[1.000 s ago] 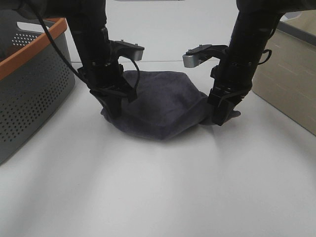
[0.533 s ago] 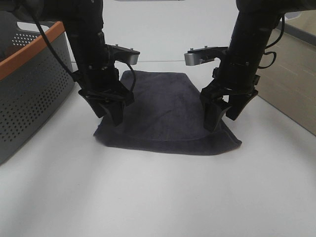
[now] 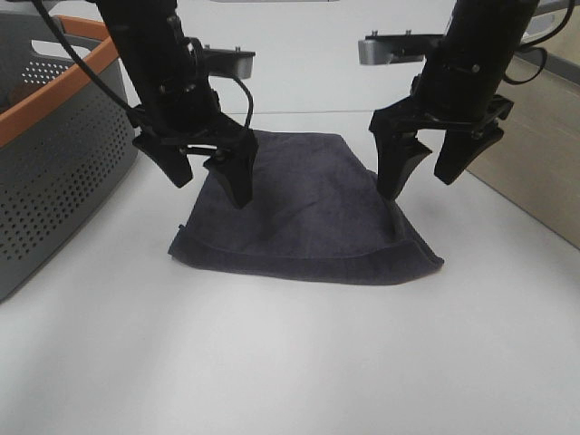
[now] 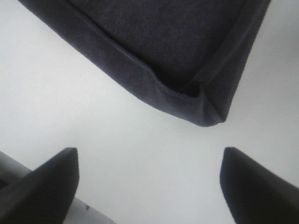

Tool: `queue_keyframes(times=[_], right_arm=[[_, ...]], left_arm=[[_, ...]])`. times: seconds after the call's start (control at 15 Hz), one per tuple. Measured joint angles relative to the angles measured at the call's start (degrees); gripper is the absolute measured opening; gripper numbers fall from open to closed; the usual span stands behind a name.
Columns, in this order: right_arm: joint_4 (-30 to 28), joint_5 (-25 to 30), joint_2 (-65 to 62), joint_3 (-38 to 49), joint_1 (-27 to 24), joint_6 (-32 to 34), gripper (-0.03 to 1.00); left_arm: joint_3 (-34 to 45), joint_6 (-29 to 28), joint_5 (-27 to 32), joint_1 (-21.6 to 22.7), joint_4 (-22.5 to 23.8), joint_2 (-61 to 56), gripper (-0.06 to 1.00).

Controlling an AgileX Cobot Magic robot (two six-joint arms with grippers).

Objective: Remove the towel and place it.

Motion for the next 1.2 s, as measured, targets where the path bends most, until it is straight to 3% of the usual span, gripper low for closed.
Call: queue_keyframes(times=[0.4,0.6,0.67,0.73,0.93,1.07,1.2], right_arm=[[-0.5,0.2,-18.1,0.0,0.0,11.1,0.72],[-3.6,0.2,-25.7,0.0,-3.8,18.4,0.71],[-3.7,0.3,-28.5,0.0,-11.9,19.7,0.71],[-4.0,0.3,-29.5,0.0,-15.9,19.5,0.71],[-4.6,0.3,-31.7,0.6,-23.7,18.2,0.71],[-4.8,0.3,-35.2,2.6,-24.5,17.8,0.71],[-3.4,0.2,-41.7,10.3,-24.5,16.3,0.71]], left_arm=[[0.0,-6.6,0.2,0.0,-1.7,-14.6,0.87],[0.0,-13.4,0.3,0.3,5.3,-20.9,0.87],[0.0,-16.5,0.3,2.9,9.5,-24.5,0.87],[0.3,-16.9,0.3,5.2,10.3,-26.2,0.87],[5.8,-16.8,0.0,13.4,11.9,-32.4,0.87],[12.3,-15.5,0.1,20.6,13.5,-37.9,0.87],[18.5,-14.3,0.1,23.6,13.5,-44.5,0.87]])
